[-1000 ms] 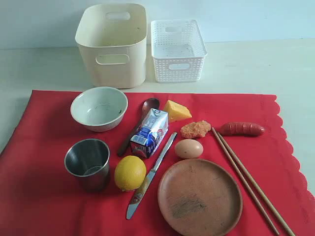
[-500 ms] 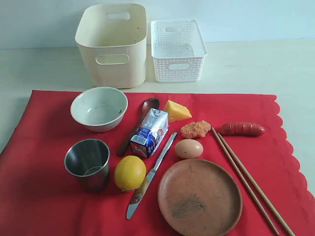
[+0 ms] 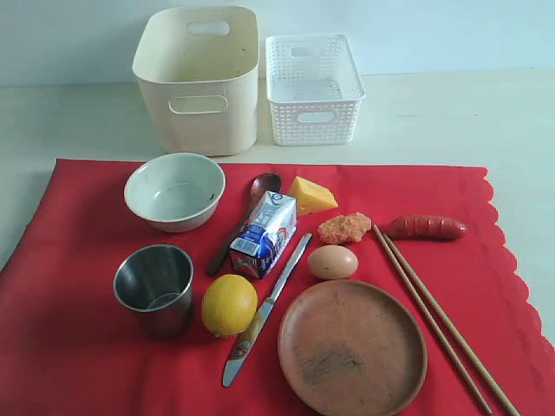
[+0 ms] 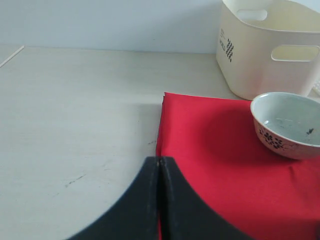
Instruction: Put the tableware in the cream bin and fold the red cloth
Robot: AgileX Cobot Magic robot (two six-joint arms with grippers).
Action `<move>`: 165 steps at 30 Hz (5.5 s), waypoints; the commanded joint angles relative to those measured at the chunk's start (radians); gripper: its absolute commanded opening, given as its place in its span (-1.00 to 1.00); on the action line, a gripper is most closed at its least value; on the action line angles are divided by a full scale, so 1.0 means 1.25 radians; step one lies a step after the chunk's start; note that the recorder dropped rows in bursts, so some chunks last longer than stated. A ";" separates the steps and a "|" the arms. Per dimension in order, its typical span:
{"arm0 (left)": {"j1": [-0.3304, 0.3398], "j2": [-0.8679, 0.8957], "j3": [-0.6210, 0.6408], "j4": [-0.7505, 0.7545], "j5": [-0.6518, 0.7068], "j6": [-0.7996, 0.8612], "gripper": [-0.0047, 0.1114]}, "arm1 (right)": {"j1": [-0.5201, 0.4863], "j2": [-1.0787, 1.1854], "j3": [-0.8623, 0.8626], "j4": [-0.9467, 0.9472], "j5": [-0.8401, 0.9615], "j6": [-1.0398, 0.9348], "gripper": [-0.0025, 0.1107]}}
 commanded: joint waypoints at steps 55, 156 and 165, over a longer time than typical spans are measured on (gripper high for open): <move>0.005 -0.005 0.002 0.003 -0.010 0.012 -0.92 | 0.001 0.691 -0.530 0.274 0.131 -0.295 -0.96; 0.005 -0.005 0.002 0.003 -0.010 0.012 -0.92 | 0.217 1.795 -1.491 0.429 0.138 -0.423 0.60; 0.005 -0.005 0.002 0.003 -0.010 0.012 -0.92 | 0.217 1.548 -1.491 0.227 0.445 -0.424 -0.36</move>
